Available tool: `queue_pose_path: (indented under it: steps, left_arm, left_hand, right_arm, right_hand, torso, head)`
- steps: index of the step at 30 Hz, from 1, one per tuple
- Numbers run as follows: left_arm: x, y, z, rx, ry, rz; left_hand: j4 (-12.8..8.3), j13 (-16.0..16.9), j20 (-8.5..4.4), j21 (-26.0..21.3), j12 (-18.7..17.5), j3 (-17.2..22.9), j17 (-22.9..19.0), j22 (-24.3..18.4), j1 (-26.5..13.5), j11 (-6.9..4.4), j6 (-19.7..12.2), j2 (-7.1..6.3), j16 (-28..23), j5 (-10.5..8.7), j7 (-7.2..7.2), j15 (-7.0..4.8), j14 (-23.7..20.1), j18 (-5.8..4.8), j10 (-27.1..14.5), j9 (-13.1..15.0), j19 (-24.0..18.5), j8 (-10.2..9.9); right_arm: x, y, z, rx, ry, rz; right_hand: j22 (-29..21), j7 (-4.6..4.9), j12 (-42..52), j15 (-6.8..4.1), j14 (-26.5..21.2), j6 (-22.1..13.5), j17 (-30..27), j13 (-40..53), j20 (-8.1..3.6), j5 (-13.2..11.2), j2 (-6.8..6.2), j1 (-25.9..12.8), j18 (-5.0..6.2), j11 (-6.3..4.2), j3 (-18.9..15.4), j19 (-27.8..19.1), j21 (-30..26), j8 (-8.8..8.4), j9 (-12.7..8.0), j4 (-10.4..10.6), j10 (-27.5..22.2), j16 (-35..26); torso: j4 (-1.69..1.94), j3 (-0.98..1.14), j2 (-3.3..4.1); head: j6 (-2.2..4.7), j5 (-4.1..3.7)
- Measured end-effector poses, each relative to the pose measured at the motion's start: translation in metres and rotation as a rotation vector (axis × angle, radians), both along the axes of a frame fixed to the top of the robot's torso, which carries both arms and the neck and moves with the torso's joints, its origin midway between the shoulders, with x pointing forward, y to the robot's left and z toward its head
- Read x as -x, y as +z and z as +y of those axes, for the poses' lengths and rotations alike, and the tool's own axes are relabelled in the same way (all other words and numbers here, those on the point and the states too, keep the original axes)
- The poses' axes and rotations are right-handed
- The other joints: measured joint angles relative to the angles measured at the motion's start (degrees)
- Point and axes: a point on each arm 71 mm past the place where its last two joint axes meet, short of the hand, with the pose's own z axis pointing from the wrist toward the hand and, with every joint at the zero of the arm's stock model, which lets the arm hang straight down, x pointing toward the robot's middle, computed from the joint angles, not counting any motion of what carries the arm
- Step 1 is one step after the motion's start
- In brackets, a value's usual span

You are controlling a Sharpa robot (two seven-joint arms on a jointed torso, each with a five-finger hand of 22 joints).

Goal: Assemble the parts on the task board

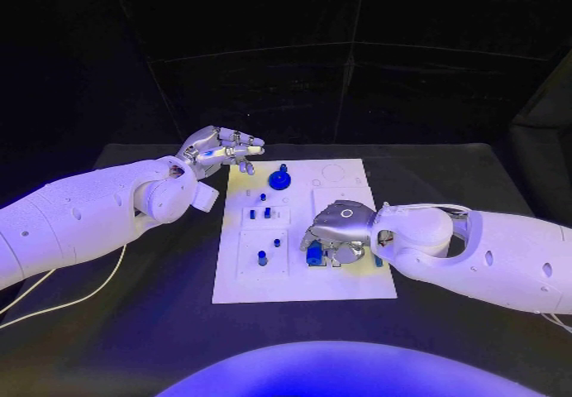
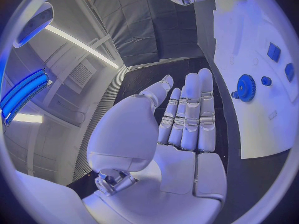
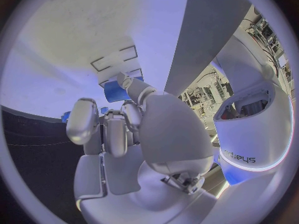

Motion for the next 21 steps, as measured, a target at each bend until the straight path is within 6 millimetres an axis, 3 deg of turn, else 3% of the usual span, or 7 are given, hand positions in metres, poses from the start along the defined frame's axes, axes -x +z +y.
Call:
queue_pose_path:
  steps: [4, 21]
  left_arm:
    - [0.0, 0.0, 0.0, 0.0, 0.0, 0.0]
    - [0.0, 0.0, 0.0, -0.001, 0.001, 0.0]
  left_hand:
    - [0.0, 0.0, 0.0, 0.0, 0.0, 0.0, 0.0, 0.0, 0.0, 0.0, 0.0, 0.0, 0.0, 0.0, 0.0, 0.0, 0.0, -0.01, 0.0, 0.0, 0.0, 0.0]
    - [0.0, 0.0, 0.0, 0.0, 0.0, 0.0, -0.05, -0.08, 0.0, 0.0, 0.0, 0.0, 0.0, 0.0, 0.0, 0.0, 0.0, 0.0, 0.0, 0.0, 0.0, 0.0]
  right_arm:
    - [0.0, 0.0, 0.0, 0.005, -0.001, 0.003]
    - [0.0, -0.001, -0.013, 0.023, -0.033, -0.003]
  right_hand:
    - [-0.1, -1.16, -0.36, -0.39, -0.03, -2.37, 0.0, -0.37, -0.3, 0.0, -0.23, 0.23, 0.01, -0.53, 0.0, -0.3, 0.0, -0.98, -0.03, 0.0, -0.08, 0.0]
    - [-0.1, -1.48, -0.42, -0.79, -0.03, -3.67, -0.01, -0.55, -0.71, 0.0, -0.37, 0.37, 0.0, -0.93, 0.0, -0.27, -0.01, -1.33, 0.1, 0.0, -0.08, 0.0]
  torso:
    - [0.02, -0.01, 0.0]
    - [-0.02, 0.03, -0.02]
  head:
    - [-0.07, 0.0]
    - [-0.01, -0.23]
